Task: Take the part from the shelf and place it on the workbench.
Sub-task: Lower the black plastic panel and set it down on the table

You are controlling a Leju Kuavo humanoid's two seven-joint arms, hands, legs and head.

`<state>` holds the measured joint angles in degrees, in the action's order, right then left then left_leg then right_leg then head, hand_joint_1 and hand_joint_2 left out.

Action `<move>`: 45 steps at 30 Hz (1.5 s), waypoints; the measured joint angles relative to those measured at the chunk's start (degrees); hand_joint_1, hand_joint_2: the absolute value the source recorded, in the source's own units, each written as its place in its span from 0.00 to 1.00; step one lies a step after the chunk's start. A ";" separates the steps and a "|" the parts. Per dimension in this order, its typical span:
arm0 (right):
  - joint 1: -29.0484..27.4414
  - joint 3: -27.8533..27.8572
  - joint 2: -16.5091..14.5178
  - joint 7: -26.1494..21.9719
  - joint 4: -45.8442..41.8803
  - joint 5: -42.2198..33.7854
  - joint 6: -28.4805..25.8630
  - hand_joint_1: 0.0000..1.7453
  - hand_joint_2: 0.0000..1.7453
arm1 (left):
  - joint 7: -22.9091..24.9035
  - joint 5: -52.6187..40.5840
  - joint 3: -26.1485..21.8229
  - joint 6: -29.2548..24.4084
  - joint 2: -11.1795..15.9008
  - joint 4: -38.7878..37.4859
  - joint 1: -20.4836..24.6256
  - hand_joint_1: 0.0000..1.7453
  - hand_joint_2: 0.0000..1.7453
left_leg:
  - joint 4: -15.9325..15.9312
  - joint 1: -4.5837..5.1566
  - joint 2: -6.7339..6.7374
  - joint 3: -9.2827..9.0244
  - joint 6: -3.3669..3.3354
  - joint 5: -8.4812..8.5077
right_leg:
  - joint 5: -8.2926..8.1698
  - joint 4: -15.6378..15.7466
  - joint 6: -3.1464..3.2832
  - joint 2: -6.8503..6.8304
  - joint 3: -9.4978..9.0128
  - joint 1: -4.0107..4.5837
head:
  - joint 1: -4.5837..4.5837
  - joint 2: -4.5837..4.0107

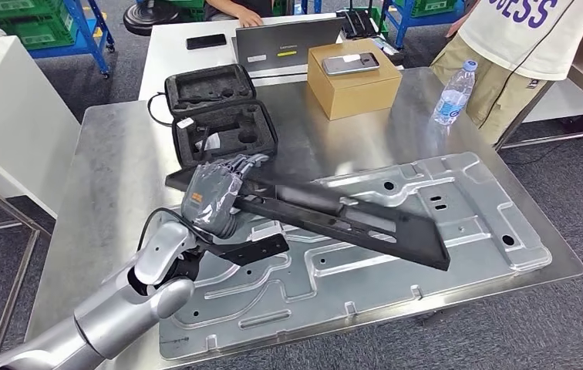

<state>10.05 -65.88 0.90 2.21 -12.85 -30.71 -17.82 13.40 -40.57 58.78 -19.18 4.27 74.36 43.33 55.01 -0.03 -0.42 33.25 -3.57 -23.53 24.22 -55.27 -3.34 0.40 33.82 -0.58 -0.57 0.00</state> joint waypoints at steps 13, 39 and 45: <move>-0.30 0.02 -0.01 0.09 0.00 0.04 -0.19 0.00 0.00 | -0.22 3.06 -1.22 -1.02 -0.28 -1.62 -1.28 0.00 0.25 | -0.05 0.16 -0.12 -0.72 0.40 -0.55 | -0.77 0.75 0.27 0.00 -0.30 0.14 | -0.19 0.01; -0.51 0.04 -0.05 0.45 0.00 0.31 -0.36 0.00 0.00 | -1.43 8.04 -2.76 -3.59 -0.62 -2.03 -2.48 0.00 0.00 | -0.09 -0.06 0.05 -0.76 -0.73 0.04 | 2.59 -8.17 -0.45 -0.08 2.79 -0.08 | -0.26 0.00; -0.72 0.07 -0.01 0.36 0.00 0.42 -0.53 0.00 0.00 | -6.93 20.69 -3.87 -2.89 -0.85 -1.51 -3.37 0.00 0.00 | 0.27 0.21 0.04 -0.38 0.58 -0.13 | -0.49 0.89 0.96 -0.04 -1.36 0.30 | -0.24 0.00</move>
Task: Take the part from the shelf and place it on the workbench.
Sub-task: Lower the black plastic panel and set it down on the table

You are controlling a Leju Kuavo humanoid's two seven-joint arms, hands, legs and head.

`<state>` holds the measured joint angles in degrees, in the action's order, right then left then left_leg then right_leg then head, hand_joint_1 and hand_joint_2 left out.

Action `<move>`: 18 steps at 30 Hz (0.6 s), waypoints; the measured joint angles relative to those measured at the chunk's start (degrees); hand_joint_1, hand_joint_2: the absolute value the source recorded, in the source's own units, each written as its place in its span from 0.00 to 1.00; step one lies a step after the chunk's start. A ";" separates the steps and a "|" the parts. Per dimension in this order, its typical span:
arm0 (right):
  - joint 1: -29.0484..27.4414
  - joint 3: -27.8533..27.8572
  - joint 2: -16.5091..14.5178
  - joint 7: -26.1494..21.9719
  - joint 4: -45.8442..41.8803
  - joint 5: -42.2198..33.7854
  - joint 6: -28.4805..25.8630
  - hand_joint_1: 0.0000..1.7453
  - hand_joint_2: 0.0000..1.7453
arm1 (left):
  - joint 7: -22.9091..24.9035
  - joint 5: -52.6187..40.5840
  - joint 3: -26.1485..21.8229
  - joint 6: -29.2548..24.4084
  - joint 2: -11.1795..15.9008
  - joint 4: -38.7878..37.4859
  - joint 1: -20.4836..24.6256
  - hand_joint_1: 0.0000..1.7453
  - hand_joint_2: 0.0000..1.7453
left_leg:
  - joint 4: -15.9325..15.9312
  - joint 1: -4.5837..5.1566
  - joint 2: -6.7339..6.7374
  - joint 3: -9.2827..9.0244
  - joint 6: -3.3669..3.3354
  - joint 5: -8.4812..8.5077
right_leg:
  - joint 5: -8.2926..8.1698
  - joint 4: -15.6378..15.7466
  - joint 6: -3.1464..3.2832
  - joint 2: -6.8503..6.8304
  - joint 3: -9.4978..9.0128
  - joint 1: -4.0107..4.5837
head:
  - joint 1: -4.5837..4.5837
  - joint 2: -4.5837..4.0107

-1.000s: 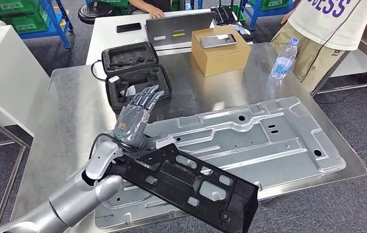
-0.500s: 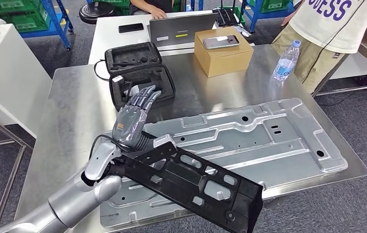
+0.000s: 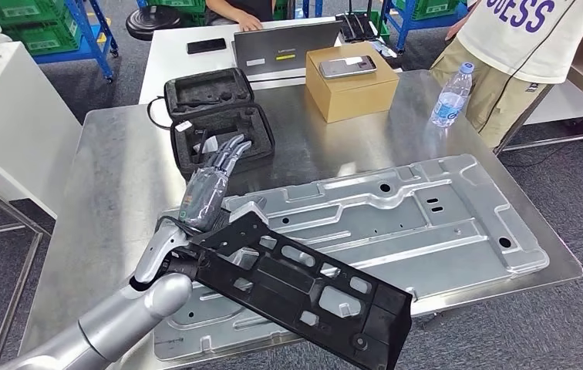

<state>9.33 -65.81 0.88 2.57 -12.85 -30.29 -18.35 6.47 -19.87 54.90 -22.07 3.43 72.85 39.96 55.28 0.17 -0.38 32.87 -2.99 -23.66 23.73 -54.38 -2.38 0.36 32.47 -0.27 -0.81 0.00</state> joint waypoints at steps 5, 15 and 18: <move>-0.20 0.04 0.16 -0.31 0.00 0.19 -0.23 0.00 0.00 | -4.63 10.73 -0.49 0.90 -0.01 1.16 -0.96 0.00 0.00 | 14.64 -0.46 0.10 5.82 1.43 -8.38 | -0.71 0.22 1.09 -0.20 0.56 -0.23 | 0.30 0.00; -0.82 0.15 0.23 -0.38 0.00 0.19 -0.54 0.00 0.00 | -6.02 14.30 -1.91 0.80 0.16 3.87 -1.63 0.00 0.00 | -0.49 0.05 0.03 -2.66 -0.60 -1.63 | -2.09 0.00 -0.66 -0.17 1.71 -0.02 | 0.26 0.00; -1.03 0.16 0.37 -0.41 0.00 0.12 -0.61 0.00 0.00 | -6.14 14.30 -2.27 0.61 0.24 4.75 -1.65 0.00 0.00 | -0.71 -0.21 0.22 -1.78 -1.61 -0.38 | 2.86 -5.61 -1.58 -0.18 4.06 -0.28 | 0.13 0.00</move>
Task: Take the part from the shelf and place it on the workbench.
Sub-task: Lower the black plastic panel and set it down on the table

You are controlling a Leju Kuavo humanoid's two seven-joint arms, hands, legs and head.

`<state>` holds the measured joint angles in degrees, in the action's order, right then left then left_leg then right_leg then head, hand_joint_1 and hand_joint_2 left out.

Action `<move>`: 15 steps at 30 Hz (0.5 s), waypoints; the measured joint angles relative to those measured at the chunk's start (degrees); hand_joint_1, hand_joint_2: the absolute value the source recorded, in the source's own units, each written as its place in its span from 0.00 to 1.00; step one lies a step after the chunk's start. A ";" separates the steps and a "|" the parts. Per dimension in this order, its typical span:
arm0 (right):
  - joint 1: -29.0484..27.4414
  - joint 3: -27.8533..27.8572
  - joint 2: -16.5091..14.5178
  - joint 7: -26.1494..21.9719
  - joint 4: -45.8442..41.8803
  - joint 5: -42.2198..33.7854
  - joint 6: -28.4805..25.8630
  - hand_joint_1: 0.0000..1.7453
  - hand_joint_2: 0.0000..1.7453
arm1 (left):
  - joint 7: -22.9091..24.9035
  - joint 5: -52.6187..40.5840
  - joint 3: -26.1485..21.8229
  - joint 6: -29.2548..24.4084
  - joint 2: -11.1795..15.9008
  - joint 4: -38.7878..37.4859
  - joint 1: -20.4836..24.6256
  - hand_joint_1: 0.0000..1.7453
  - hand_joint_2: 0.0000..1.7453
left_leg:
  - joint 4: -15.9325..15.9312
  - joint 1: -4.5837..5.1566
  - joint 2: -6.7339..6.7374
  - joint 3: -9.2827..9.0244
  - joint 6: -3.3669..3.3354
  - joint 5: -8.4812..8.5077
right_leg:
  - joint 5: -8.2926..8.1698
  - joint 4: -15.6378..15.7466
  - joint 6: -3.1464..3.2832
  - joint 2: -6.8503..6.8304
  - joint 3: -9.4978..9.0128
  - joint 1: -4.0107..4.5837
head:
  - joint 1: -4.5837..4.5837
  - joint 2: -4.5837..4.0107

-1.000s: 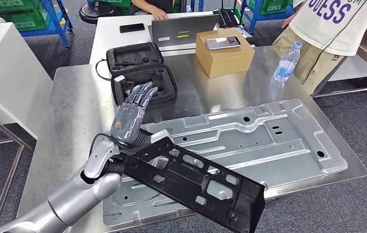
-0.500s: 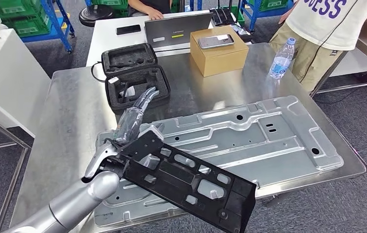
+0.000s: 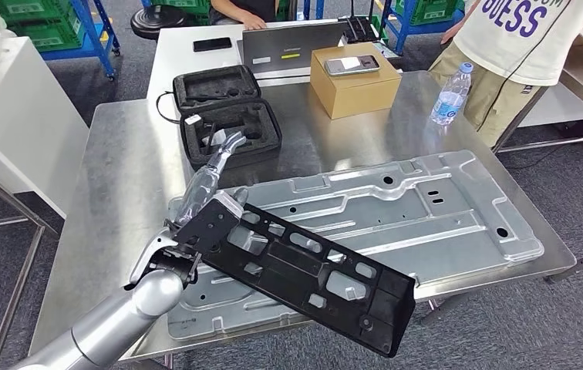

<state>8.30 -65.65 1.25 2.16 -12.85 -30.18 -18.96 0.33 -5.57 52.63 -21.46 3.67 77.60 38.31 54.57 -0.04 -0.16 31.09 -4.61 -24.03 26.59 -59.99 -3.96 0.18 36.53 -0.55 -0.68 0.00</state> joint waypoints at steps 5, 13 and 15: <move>-0.19 0.09 0.08 -0.02 0.00 -0.07 -0.05 0.00 0.00 | 0.02 0.11 -0.29 -0.09 0.24 0.95 -0.54 0.00 0.00 | 0.08 0.15 0.04 2.41 -0.16 1.87 | 5.30 -9.92 -0.54 -0.01 1.21 -0.09 | -0.08 0.00; 0.08 0.13 0.09 -0.23 0.00 -0.08 -0.27 0.00 0.00 | 0.04 1.02 -0.57 0.26 0.61 2.96 -0.67 0.00 0.00 | 0.45 0.31 -0.16 4.48 1.99 3.74 | -0.49 6.59 1.98 -0.04 -8.16 0.28 | 0.01 0.00; 0.07 0.16 0.04 -0.28 0.00 -0.14 -0.34 0.00 0.00 | 0.05 1.59 -0.57 0.75 0.85 3.32 -0.71 0.00 0.00 | 4.44 0.10 -0.19 6.23 2.70 -0.29 | -1.70 6.76 2.79 -0.26 -6.91 0.00 | 0.16 0.00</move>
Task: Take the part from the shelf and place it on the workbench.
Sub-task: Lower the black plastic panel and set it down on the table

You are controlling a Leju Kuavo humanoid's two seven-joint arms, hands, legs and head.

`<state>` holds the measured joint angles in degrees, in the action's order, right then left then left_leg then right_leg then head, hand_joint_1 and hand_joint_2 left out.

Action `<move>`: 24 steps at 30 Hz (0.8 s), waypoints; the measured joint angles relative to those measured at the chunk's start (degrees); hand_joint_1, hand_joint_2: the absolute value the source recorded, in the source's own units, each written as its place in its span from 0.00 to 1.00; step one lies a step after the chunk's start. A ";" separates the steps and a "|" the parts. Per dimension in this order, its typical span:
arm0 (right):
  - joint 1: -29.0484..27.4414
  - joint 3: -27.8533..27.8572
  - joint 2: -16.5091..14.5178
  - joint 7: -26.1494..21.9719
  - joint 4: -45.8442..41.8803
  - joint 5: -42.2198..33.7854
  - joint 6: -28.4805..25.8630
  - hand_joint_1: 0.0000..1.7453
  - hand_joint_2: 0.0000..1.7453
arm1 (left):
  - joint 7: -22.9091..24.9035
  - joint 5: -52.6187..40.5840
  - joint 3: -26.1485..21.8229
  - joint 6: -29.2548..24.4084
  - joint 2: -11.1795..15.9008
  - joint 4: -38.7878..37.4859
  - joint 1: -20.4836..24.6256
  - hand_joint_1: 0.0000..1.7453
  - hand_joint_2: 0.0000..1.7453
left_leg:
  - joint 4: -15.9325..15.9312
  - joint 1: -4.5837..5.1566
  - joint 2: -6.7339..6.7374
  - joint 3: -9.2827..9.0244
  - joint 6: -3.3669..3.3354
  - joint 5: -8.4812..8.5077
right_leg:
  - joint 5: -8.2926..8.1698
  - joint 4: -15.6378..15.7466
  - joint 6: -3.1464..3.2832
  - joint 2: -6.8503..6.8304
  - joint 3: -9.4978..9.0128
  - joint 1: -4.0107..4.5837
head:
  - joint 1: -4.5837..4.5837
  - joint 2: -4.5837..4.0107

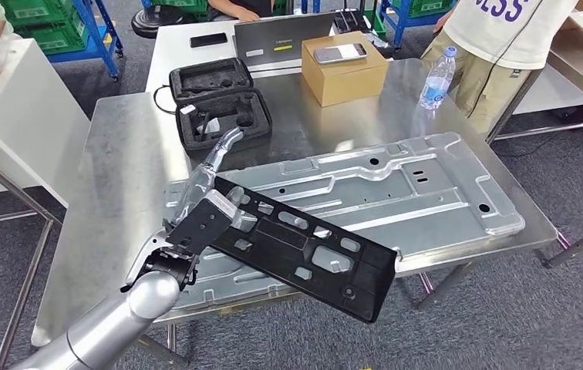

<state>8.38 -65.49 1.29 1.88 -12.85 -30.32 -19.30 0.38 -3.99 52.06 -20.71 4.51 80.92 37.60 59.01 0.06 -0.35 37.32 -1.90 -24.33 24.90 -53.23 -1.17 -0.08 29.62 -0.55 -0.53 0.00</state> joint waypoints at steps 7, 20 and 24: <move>-0.31 0.10 0.09 -0.09 0.00 -0.28 -0.08 0.00 0.00 | -0.77 4.09 0.29 3.65 0.36 1.35 -1.35 0.00 0.00 | 6.53 -0.35 0.05 -3.80 0.58 -3.74 | -3.78 -0.18 -0.06 -0.07 4.91 0.13 | 0.18 0.00; -0.96 0.54 0.15 -0.86 0.00 -1.03 -0.13 0.00 0.00 | -5.24 9.19 1.19 7.04 0.51 1.81 -6.98 0.00 0.00 | -6.07 -0.15 0.44 -6.53 -2.67 1.36 | 5.12 -18.35 -3.04 0.05 10.38 -0.14 | -0.14 0.00; -0.92 0.84 0.19 -1.04 0.00 -1.42 -0.28 0.00 0.00 | -6.40 9.65 1.80 8.01 0.50 1.13 -9.72 0.00 0.00 | -5.86 0.03 0.42 -4.73 -1.88 2.97 | 1.34 -3.99 -2.59 0.12 -0.53 0.02 | -0.19 0.00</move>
<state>7.46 -64.66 1.48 0.84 -12.85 -31.74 -19.58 -6.02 5.67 53.86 -12.70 5.01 82.06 27.88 53.15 0.10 0.07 32.59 -3.78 -21.36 26.23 -57.22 -3.76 0.04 29.08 -0.53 -0.71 0.00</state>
